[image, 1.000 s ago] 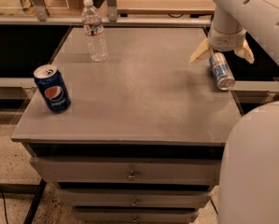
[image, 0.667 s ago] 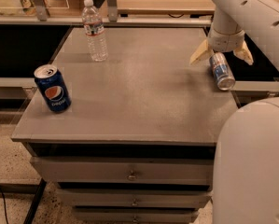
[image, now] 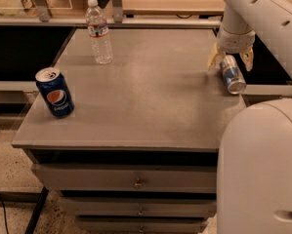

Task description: Place redbull can upright

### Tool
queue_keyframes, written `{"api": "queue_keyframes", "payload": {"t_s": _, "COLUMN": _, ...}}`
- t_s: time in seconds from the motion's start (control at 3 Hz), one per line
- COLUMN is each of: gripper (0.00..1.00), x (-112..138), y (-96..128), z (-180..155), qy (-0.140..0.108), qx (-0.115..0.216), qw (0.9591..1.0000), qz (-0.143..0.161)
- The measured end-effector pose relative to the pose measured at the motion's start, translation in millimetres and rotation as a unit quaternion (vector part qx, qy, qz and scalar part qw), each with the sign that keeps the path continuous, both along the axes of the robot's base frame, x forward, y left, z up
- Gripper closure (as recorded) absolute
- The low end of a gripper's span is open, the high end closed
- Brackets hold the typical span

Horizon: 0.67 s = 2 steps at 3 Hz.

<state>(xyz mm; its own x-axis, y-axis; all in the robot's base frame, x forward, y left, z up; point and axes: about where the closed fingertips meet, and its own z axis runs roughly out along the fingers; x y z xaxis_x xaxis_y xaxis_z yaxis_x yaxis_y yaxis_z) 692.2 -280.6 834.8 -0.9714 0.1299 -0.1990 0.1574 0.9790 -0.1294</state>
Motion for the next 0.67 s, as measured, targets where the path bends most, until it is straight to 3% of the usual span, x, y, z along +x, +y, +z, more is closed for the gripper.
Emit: {"api": "queue_keyframes", "payload": {"t_s": 0.67, "gripper": 0.78, "x": 1.9, "y": 6.3, "z": 0.9, "qy": 0.003, "qx": 0.006, "qw": 0.9997, "qz": 0.024}}
